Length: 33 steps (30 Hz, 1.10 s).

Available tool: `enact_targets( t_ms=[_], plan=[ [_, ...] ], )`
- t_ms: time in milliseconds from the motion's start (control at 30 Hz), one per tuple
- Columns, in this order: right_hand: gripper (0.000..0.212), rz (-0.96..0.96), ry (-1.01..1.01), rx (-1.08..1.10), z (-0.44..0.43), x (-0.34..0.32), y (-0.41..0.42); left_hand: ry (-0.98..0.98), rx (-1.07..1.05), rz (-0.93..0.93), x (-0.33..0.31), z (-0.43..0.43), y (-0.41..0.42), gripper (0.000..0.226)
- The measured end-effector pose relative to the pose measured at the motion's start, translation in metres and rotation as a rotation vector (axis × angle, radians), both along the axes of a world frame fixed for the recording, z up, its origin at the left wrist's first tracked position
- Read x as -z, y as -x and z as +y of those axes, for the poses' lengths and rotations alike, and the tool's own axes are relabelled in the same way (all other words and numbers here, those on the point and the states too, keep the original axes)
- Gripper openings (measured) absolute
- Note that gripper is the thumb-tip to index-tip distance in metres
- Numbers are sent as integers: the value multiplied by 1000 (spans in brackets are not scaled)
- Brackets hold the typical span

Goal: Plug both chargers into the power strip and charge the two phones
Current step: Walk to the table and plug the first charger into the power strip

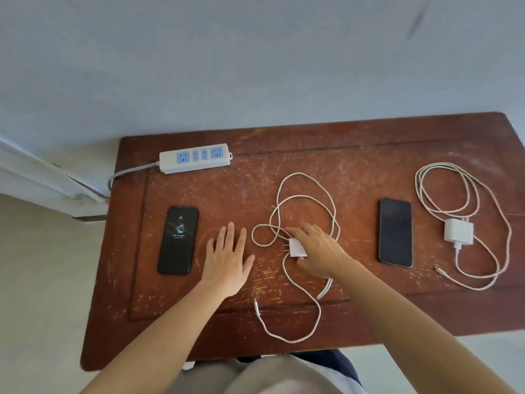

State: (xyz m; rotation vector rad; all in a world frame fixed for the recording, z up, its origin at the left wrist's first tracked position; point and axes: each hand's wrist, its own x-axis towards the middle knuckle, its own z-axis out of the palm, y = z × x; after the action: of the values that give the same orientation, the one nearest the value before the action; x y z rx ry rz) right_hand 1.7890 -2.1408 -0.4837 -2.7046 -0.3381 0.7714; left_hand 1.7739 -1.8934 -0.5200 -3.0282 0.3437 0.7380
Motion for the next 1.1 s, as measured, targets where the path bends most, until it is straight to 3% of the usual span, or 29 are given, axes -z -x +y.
enact_targets(
  t_ms=[100, 167, 367, 500, 733, 1100],
  plan=[
    [75, 45, -35, 75, 3, -14, -13, 35, 36, 90, -13, 4, -14, 71],
    [68, -32, -109, 200, 12, -26, -27, 92, -3, 113, -25, 10, -26, 68],
    [68, -201, -478, 680, 61, -58, -84, 108, -63, -112, -51, 78, -68, 68],
    [66, -215, -637, 807, 99, -60, -120, 125, -149, -176, -51, 123, -108, 70],
    [48, -147, -644, 651, 155, -36, -159, 105, -80, -264, -17, 177, -172, 66],
    [36, -200, -465, 231, 200, -5, -200, 254, -81, -329, 40, 191, -170, 61]
  ],
)
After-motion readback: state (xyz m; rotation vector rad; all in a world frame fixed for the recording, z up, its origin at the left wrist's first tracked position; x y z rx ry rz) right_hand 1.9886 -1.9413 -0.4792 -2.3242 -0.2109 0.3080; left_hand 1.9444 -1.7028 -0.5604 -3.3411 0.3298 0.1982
